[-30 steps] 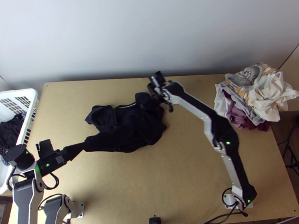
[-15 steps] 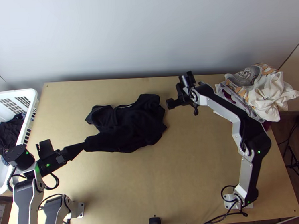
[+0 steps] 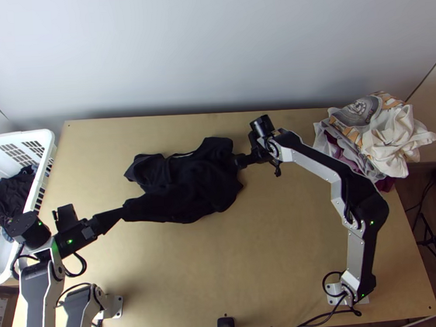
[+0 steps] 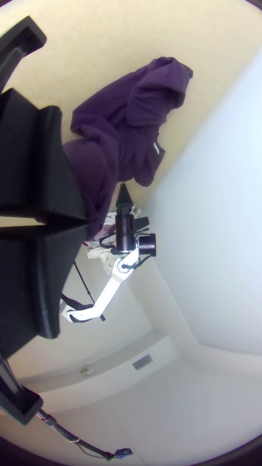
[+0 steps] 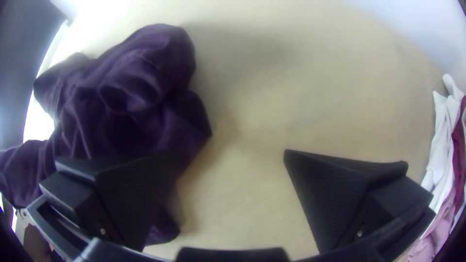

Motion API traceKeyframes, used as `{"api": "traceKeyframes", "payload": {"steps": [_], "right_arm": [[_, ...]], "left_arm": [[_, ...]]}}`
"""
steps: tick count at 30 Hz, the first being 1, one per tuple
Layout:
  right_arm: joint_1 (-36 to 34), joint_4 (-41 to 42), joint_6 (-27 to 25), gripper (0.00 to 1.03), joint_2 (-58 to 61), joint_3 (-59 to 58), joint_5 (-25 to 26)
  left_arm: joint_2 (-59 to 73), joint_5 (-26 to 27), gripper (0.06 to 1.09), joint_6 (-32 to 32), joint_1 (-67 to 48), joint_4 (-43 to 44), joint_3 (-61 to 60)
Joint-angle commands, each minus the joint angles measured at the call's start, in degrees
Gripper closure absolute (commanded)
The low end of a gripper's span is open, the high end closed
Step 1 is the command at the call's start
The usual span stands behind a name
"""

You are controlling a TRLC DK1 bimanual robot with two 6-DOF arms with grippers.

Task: Fold the t-shirt

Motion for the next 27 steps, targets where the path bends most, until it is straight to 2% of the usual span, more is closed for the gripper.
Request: {"api": "traceKeyframes", "payload": {"steps": [1,16,17,20,27], "right_arm": [[0.93,0.00,1.17,0.04,3.62,3.58,-0.34],[6.64,-3.87,2.49,0.04,8.72,11.14,-1.48],[6.73,-4.13,2.49,0.05,8.90,11.58,-1.48],[7.08,-4.40,2.49,0.20,8.90,11.84,-1.48],[5.85,-5.63,2.49,0.20,8.02,12.37,-1.48]], "left_arm": [[-1.18,-0.05,1.05,0.05,0.09,0.03,-1.28],[-1.35,-0.05,1.05,-0.04,0.09,0.38,-1.45],[-1.53,-0.05,1.05,-0.04,0.09,0.38,-1.54],[-1.88,-0.05,1.05,-0.04,0.09,0.29,-1.72],[-2.85,-0.14,1.05,-0.13,0.09,-0.06,-2.07]]}}
